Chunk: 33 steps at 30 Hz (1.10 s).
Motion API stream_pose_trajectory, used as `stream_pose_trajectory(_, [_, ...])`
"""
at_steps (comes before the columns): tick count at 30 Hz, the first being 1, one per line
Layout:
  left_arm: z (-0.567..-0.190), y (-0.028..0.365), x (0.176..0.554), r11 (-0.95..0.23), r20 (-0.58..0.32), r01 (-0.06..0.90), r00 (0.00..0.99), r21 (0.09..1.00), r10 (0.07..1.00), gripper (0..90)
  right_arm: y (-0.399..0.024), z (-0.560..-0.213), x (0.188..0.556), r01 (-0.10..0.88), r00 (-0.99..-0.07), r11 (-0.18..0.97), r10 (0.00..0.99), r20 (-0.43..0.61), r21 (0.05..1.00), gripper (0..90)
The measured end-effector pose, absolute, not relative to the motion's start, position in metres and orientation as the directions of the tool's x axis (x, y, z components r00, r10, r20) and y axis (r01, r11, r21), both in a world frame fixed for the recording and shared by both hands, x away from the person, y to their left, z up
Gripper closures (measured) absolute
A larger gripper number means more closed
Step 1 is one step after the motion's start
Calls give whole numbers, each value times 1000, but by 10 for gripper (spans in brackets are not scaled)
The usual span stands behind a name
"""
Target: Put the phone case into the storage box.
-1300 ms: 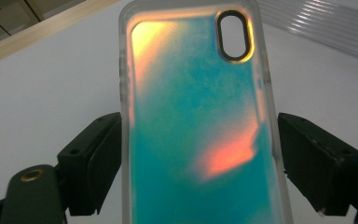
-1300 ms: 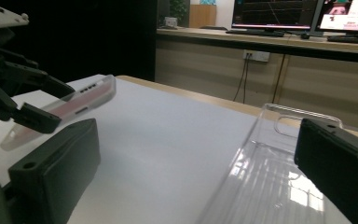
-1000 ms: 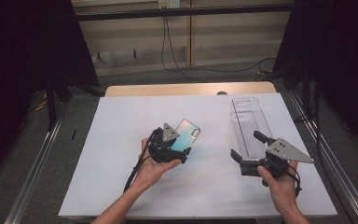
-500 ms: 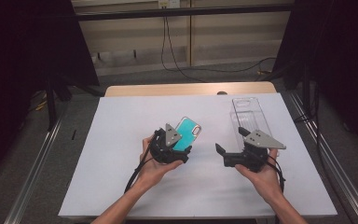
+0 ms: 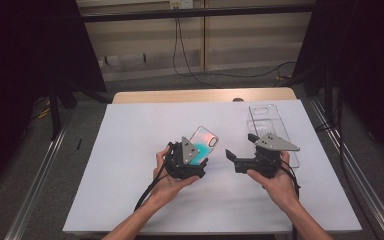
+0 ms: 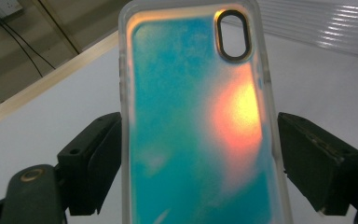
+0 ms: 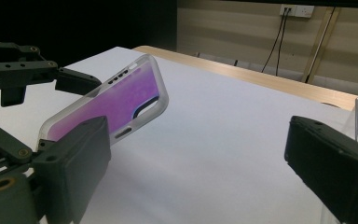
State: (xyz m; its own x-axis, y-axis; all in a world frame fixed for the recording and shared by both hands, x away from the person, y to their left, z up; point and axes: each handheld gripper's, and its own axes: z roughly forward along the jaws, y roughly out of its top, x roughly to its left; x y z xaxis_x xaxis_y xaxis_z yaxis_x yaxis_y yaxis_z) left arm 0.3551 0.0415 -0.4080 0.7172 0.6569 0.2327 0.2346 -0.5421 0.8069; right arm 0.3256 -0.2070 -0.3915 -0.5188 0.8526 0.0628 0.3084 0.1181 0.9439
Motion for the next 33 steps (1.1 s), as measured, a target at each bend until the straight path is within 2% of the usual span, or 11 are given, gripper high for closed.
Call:
stream_pose_trajectory(10, [-407,40,349,-519,264,186,692,834,672,171,-201,-385,331,328,-533,95,840,100,940,90])
stream_pose_trajectory(13, [-408,40,348,-519,268,180,692,836,671,171,-198,-382,332,335,-545,91,831,113,938,123])
stream_pose_trajectory(17, [-409,39,347,-521,269,180,691,835,671,171,-194,-378,334,379,-554,102,821,136,920,139])
stream_pose_trajectory(19, [-409,38,348,-534,272,186,697,825,663,170,-192,-377,334,408,-575,129,805,145,904,183])
stream_pose_trajectory(22, [-412,37,348,-538,271,193,698,821,663,170,-190,-377,335,430,-581,162,802,136,888,172])
stream_pose_trajectory(25, [-412,35,348,-540,279,185,696,821,662,171,-190,-375,339,494,-589,198,792,159,846,226])
stream_pose_trajectory(27, [-412,34,346,-543,285,183,693,819,663,170,-189,-373,341,530,-600,223,780,176,818,227])
stream_pose_trajectory(33, [-412,33,345,-539,286,178,691,823,664,170,-191,-369,350,578,-572,211,794,207,788,303])
